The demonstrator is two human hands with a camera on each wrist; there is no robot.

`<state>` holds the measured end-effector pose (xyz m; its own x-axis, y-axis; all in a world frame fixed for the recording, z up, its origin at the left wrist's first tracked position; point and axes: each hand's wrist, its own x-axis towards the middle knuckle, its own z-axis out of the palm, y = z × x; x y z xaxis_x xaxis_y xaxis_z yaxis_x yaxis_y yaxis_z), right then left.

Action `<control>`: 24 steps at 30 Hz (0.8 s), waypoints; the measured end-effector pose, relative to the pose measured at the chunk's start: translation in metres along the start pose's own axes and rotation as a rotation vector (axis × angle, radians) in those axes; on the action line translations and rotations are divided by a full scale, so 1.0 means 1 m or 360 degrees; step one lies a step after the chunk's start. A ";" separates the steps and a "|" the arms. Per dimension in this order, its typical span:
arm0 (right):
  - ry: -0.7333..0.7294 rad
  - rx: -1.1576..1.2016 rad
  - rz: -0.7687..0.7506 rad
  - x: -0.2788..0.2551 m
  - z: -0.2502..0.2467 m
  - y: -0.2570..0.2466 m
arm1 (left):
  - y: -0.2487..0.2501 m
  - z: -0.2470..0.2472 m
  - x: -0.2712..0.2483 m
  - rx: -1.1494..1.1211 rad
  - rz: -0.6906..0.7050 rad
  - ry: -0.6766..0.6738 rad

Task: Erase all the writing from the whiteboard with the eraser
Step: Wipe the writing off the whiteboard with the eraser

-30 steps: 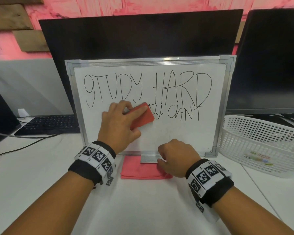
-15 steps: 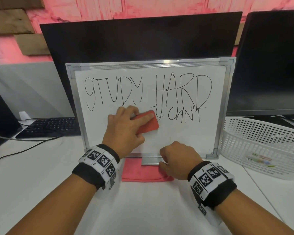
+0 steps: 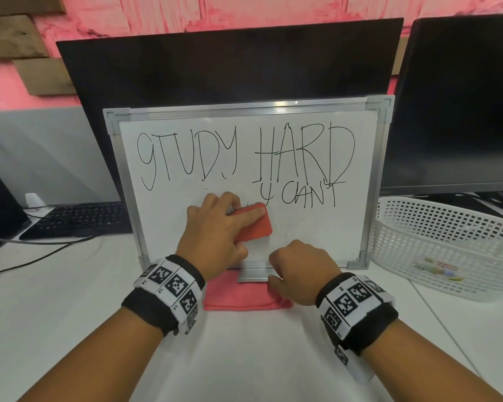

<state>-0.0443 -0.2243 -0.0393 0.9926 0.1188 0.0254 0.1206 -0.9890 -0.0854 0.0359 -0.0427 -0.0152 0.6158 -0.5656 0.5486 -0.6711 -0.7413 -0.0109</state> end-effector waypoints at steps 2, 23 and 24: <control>0.0019 -0.0002 0.0001 0.000 0.000 0.001 | 0.002 0.001 -0.003 -0.0005 -0.0014 -0.0104; 0.0554 0.0725 -0.0351 0.005 0.005 0.003 | 0.028 0.010 -0.016 -0.0688 -0.0563 0.0100; 0.0543 0.0740 -0.0325 0.006 0.004 0.002 | 0.027 0.009 -0.017 -0.0725 -0.0569 0.0131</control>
<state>-0.0385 -0.2251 -0.0437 0.8971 0.1913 0.3983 0.3784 -0.7981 -0.4689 0.0116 -0.0563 -0.0323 0.8148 -0.2653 0.5155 -0.5486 -0.6405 0.5375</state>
